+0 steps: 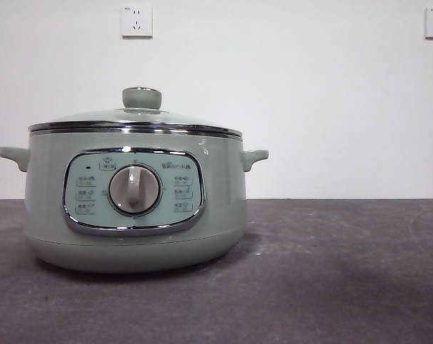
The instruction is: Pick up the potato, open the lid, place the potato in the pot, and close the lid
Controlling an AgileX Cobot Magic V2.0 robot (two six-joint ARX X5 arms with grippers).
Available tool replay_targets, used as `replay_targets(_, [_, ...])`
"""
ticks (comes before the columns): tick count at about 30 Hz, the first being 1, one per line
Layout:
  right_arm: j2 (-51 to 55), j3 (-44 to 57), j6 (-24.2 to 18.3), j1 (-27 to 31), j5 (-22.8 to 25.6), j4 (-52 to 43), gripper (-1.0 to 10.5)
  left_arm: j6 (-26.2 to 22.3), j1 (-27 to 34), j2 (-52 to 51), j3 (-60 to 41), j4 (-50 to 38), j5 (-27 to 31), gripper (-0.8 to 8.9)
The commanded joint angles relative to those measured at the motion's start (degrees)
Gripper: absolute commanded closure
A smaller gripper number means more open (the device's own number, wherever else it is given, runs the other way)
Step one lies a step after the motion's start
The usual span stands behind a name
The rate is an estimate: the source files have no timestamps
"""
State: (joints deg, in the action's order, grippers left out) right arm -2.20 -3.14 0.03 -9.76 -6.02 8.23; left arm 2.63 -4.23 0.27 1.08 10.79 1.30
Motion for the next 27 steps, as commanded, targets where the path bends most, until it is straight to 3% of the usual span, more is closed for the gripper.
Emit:
replay_targets(1, [1.38, 1.62, 0.55, 0.02, -0.09, -0.7, 9.5, 0.35, 0.17, -0.15, -0.9, -0.09, -0.07, 8.17])
replay_targets(27, [1.81, 2.78, 0.94, -0.02, 0.15, 1.46, 9.5, 0.35, 0.17, -0.15, -0.9, -0.11, -0.04, 8.17])
